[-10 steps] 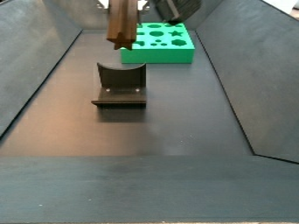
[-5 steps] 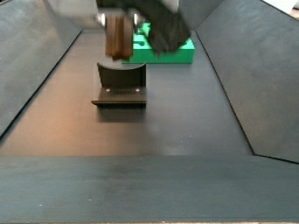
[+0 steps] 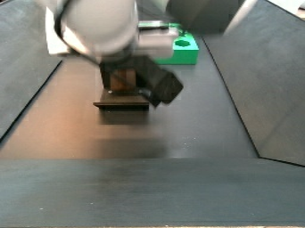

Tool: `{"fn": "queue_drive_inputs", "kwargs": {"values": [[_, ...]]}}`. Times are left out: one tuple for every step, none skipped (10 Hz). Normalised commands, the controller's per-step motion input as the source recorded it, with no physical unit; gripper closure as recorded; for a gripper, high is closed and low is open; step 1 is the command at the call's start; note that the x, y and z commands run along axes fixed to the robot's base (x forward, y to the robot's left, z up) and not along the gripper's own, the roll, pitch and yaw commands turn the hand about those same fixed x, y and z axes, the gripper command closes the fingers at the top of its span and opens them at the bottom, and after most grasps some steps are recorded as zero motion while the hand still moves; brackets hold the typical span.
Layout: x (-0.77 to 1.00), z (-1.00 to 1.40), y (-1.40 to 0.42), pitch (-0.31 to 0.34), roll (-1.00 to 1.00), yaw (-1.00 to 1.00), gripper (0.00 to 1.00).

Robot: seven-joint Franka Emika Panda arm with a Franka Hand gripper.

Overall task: Pick up the star object. Move up. Place the star object on the fixture. Regrasp the star object. Move to above the board. Insert the star object.
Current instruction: Place the star object on the fixture.

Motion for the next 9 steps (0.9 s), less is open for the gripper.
{"fn": "queue_drive_inputs", "kwargs": {"values": [[0.15, -0.73, 0.12, 0.030, -0.18, -0.17, 1.00], [0.13, -0.59, 0.10, 0.016, -0.17, -0.16, 1.00], [0.10, -0.34, 0.07, -0.014, -0.16, -0.14, 1.00], [0.06, -0.26, 0.07, -0.032, -0.13, -0.11, 1.00], [0.06, -0.25, 0.06, -0.038, -0.12, -0.09, 1.00], [0.06, -0.25, 0.06, -0.038, -0.12, -0.08, 1.00], [0.06, -0.25, 0.06, -0.038, -0.12, -0.07, 1.00], [0.00, -0.17, -0.50, 0.000, 0.00, 0.00, 1.00], [0.00, 0.00, 0.00, 0.000, 0.00, 0.00, 0.00]]}}
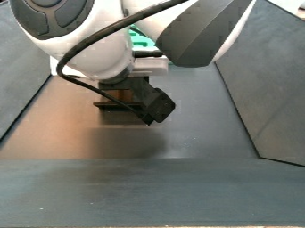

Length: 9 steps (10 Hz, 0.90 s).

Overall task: Pick up the star object. Move up. Place the star object on the fixture. Regrasp the star object. Move to above the board. Insert the star object.
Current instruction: Regrasp the star object.

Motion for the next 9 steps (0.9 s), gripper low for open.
{"fn": "queue_drive_inputs", "kwargs": {"values": [[0.00, 1.00, 0.00, 0.016, -0.01, 0.04, 0.00], [0.00, 1.00, 0.00, 0.019, -0.01, 0.05, 0.00], [-0.03, 1.00, 0.00, 0.030, 0.00, 0.04, 0.00], [-0.04, 1.00, 0.00, 0.040, 0.01, 0.03, 0.00], [-0.04, 1.00, 0.01, 0.048, 0.02, 0.02, 0.00], [-0.04, 0.89, 0.01, 0.064, 0.02, 0.01, 0.00], [-0.04, 0.71, 0.02, 0.075, 0.03, 0.00, 0.00], [-0.03, 0.58, 0.01, 0.077, 0.03, -0.01, 0.00], [-0.03, 0.27, 0.01, 0.072, 0.03, -0.03, 0.00]]}}
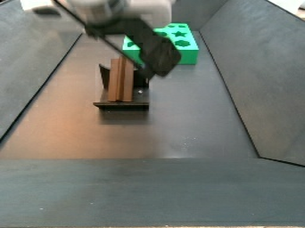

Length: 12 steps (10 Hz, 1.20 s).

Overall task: Pick up the star object. Move up. Place the star object on the fixture. Regrasp the star object. Move to above the board. Insert the star object.
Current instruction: Regrasp the star object.

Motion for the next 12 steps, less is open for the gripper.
{"fn": "queue_drive_inputs", "kwargs": {"values": [[-0.14, 0.93, -0.81, 0.063, 1.00, 0.02, 0.00], [-0.13, 0.74, -0.79, 0.059, 1.00, 0.01, 0.00], [-0.13, 0.61, -0.67, 0.049, 1.00, 0.01, 0.00], [-0.12, 0.35, -0.47, 0.039, 1.00, 0.01, 0.00], [-0.10, 0.20, -0.35, 0.037, 1.00, 0.01, 0.00], [-0.04, 0.05, -0.13, 0.036, 1.00, 0.01, 0.00], [-0.02, 0.05, -0.04, 0.039, 1.00, 0.01, 0.00], [-0.01, 0.02, -0.05, 0.037, 1.00, 0.01, 0.00], [-0.02, 0.02, -0.05, 0.034, 1.00, 0.01, 0.00], [-0.03, 0.02, -0.03, 0.028, 1.00, 0.01, 0.00], [-0.03, 0.01, -0.03, 0.024, 1.00, 0.01, 0.00], [-0.03, 0.00, -0.03, 0.017, 1.00, 0.01, 0.00]]}}
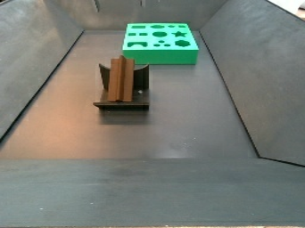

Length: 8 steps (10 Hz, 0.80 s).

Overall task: Pick up the star object. Move up. Place the star object on the fixture. Regrasp the star object. Move to above the board. Insert the star object.
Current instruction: Regrasp the star object.

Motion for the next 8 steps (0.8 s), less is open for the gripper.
{"fn": "queue_drive_inputs", "kwargs": {"values": [[-0.03, 0.00, -0.02, 0.014, 1.00, 0.02, 0.00], [-0.02, 0.00, -0.02, 0.007, 1.00, 0.02, 0.00], [-0.02, 0.00, -0.02, 0.003, 1.00, 0.02, 0.00], [-0.02, 0.00, -0.02, 0.004, 1.00, 0.02, 0.00], [-0.02, 0.00, -0.02, 0.005, 1.00, 0.02, 0.00], [-0.01, 0.01, -0.02, 0.010, 1.00, 0.02, 0.00], [0.01, 0.00, -0.02, 0.013, 1.00, 0.02, 0.00], [0.02, -0.01, -0.02, 0.021, 1.00, 0.03, 0.00]]}}
